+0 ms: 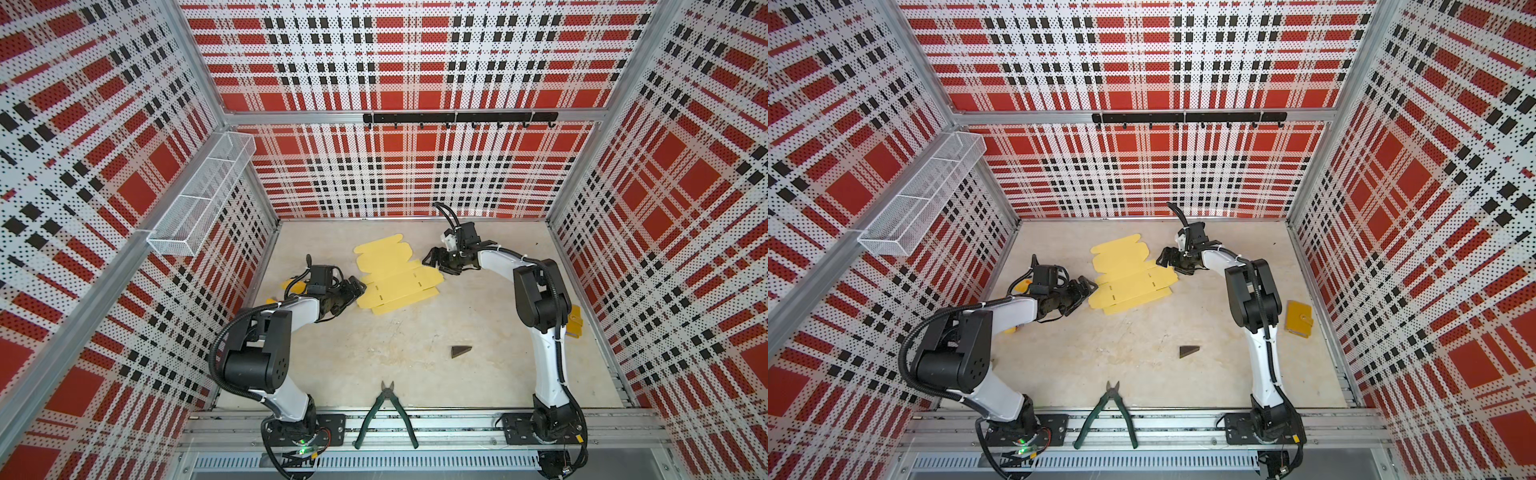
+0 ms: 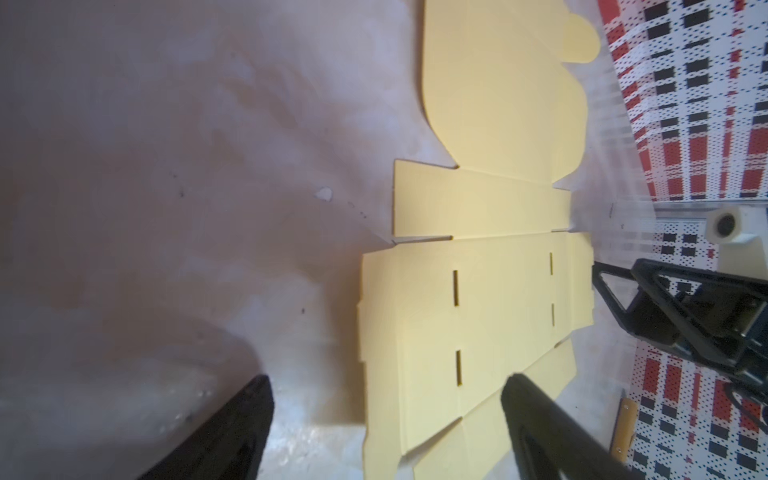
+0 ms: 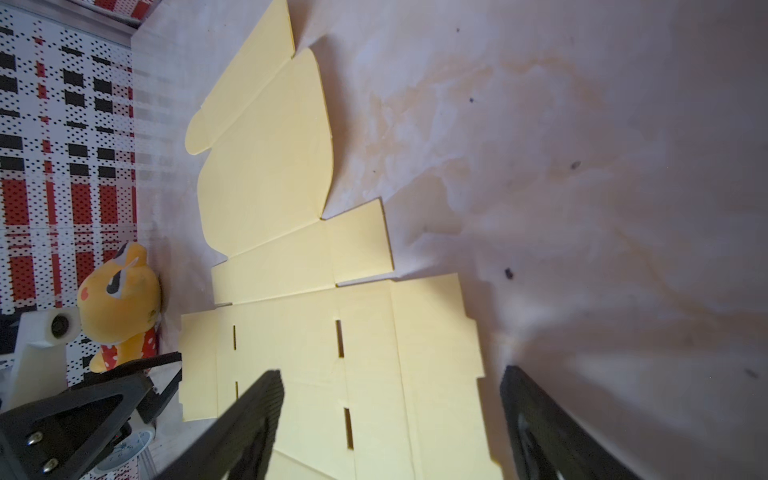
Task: Fold the paper box
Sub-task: 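Reach both grippers to opposite edges of the yellow box blank, then grasp the blank edges with both grippers and lift it upright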
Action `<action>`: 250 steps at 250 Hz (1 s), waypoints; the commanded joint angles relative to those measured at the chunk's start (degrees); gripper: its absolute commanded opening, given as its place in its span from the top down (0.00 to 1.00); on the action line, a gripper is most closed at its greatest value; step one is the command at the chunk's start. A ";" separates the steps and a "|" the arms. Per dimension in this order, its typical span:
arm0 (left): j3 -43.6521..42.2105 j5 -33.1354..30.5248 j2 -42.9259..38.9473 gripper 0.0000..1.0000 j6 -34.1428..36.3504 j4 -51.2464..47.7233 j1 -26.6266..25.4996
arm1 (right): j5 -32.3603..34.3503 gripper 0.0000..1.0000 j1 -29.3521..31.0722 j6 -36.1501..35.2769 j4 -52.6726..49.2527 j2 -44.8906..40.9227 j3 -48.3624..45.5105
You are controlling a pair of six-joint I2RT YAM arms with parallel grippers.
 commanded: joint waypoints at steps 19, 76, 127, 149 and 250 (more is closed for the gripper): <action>2.89 0.96 3.16 0.21 -1.93 0.35 -0.85 | -0.67 0.17 0.77 0.49 2.12 -2.51 -3.89; 4.54 2.58 4.95 0.40 -2.09 0.03 -1.48 | -3.14 0.28 2.34 0.53 3.07 -5.50 -8.24; 4.71 2.13 2.96 0.50 -0.85 -0.87 -1.60 | -2.87 0.32 3.31 0.28 3.43 -10.30 -12.96; 5.57 1.00 2.04 0.57 1.27 -2.77 -1.95 | -2.45 0.32 3.56 0.78 4.69 -12.86 -15.85; 9.90 -3.89 -6.33 0.93 19.43 -10.50 -5.60 | 3.65 0.29 4.55 -2.91 6.21 -27.09 -28.69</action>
